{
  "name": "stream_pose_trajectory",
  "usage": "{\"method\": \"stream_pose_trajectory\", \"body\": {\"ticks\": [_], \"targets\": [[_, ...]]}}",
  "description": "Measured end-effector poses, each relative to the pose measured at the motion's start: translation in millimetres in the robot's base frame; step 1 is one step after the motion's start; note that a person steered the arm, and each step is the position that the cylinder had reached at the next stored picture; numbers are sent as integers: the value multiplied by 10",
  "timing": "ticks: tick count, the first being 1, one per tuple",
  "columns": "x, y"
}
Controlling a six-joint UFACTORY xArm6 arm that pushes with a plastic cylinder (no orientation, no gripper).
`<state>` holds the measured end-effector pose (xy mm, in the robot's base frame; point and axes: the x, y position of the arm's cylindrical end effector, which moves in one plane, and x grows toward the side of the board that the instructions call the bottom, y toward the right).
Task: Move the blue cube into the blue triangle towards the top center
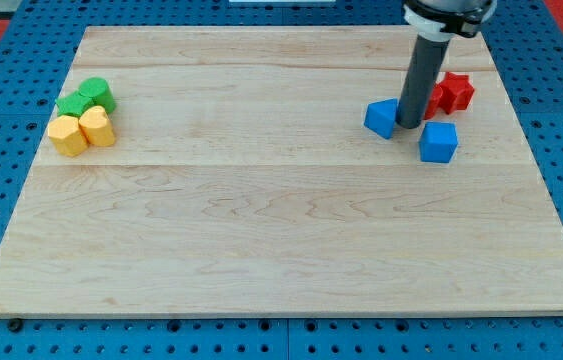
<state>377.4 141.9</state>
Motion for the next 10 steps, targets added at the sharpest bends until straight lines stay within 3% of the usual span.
{"method": "stream_pose_trajectory", "body": {"ticks": [2, 4, 5, 6, 7, 9, 10], "targets": [[-218, -738], [662, -358], [844, -346], [992, 778], [887, 1273], [259, 594], [221, 125]]}}
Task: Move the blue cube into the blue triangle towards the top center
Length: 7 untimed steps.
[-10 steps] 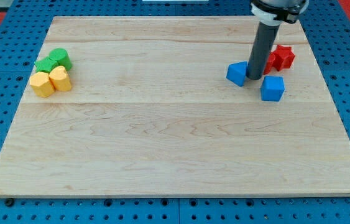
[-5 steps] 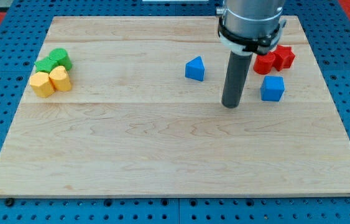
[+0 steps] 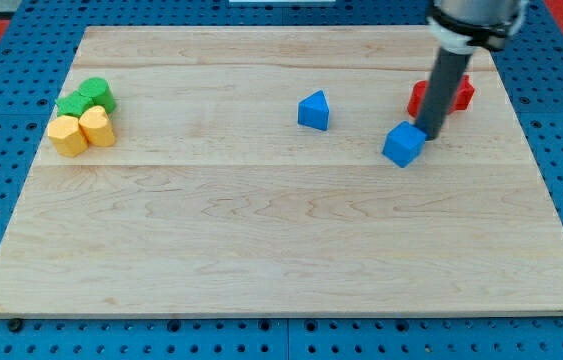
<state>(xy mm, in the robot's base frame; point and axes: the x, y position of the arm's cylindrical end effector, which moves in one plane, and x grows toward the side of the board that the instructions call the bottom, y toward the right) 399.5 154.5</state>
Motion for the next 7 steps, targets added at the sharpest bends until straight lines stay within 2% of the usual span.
{"method": "stream_pose_trajectory", "body": {"ticks": [1, 2, 3, 5, 7], "targets": [[116, -2], [437, 240], [642, 203], [389, -382], [162, -479]]}}
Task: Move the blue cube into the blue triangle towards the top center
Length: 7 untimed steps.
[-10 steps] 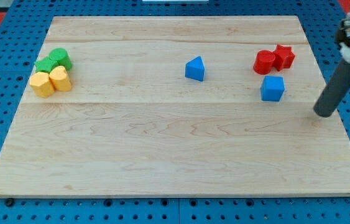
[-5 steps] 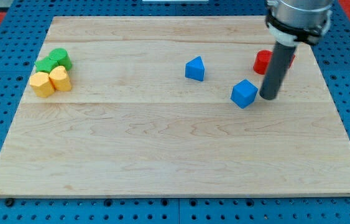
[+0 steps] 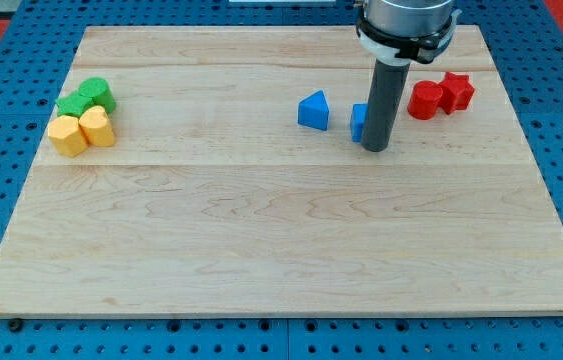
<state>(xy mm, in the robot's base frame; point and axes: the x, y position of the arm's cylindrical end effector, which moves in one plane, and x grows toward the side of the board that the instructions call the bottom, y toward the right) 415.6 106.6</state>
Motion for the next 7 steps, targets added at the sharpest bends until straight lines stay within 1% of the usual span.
{"method": "stream_pose_trajectory", "body": {"ticks": [1, 3, 5, 7], "targets": [[118, 323], [-127, 472], [-365, 355], [-364, 11]]}}
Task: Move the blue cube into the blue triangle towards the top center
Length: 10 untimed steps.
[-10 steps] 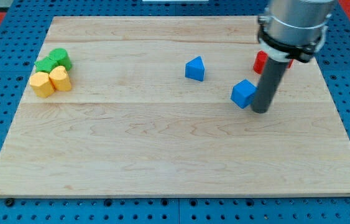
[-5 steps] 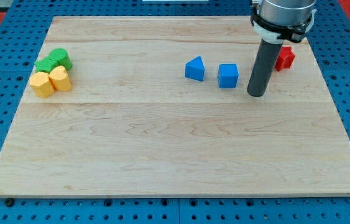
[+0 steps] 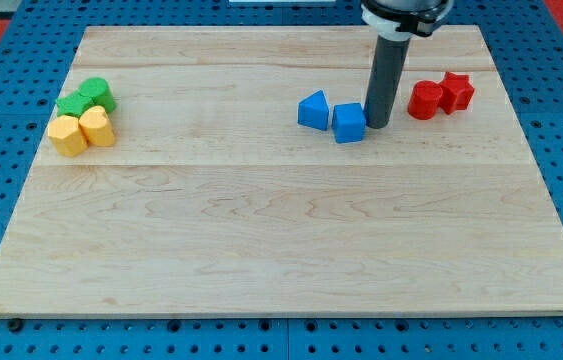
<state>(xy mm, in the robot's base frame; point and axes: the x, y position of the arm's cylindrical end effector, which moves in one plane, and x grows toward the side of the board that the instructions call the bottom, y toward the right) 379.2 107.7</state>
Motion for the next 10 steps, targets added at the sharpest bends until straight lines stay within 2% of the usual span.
{"method": "stream_pose_trajectory", "body": {"ticks": [2, 4, 7, 10], "targets": [[206, 89], [236, 57], [215, -361], [10, -810]]}}
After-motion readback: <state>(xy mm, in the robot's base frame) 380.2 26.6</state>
